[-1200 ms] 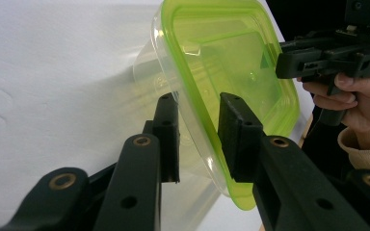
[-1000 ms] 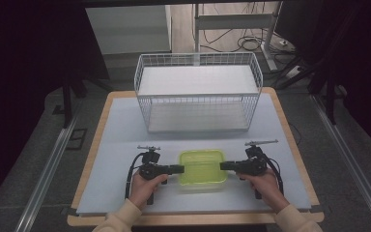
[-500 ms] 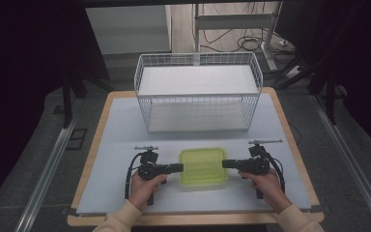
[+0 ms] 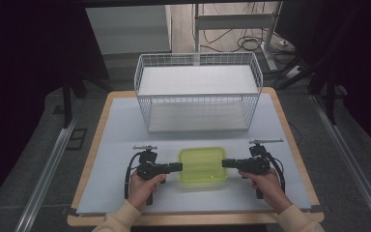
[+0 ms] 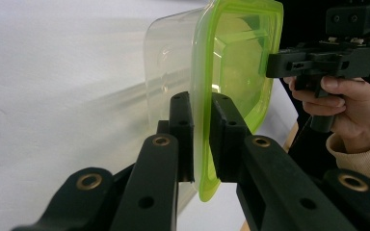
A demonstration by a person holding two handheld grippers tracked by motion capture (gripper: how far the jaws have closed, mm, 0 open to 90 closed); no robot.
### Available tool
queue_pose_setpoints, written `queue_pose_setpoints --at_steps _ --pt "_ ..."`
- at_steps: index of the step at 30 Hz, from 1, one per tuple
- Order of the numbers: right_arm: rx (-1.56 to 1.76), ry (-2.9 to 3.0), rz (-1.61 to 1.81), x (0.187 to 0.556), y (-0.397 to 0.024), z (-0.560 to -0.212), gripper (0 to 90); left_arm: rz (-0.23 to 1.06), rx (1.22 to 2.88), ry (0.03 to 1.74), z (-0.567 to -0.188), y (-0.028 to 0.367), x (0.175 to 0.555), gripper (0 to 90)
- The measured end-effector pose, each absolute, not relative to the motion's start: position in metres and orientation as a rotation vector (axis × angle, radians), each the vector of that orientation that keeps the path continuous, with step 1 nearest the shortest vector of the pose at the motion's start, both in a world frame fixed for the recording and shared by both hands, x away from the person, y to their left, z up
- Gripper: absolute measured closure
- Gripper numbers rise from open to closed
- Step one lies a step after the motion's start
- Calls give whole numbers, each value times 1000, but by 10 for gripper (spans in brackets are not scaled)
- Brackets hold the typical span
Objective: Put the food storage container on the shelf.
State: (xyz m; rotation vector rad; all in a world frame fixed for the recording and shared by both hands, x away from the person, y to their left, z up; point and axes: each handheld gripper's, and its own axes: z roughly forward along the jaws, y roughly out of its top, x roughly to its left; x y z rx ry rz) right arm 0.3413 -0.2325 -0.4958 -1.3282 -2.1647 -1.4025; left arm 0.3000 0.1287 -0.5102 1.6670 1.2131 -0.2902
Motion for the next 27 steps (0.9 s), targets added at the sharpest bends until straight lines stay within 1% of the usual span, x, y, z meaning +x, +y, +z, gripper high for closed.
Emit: queue_pose_setpoints --at_steps 12,24,27 --pt "-1334 -2172 -1431 339 -232 -491 812 -274 1658 1208 -506 129 300 810" --pt "-1326 -2168 -1464 335 -230 -482 812 -260 1668 1187 -495 132 300 809" --pt "-1325 -2184 -1476 336 -229 -474 813 -258 1666 1183 -489 132 302 809"
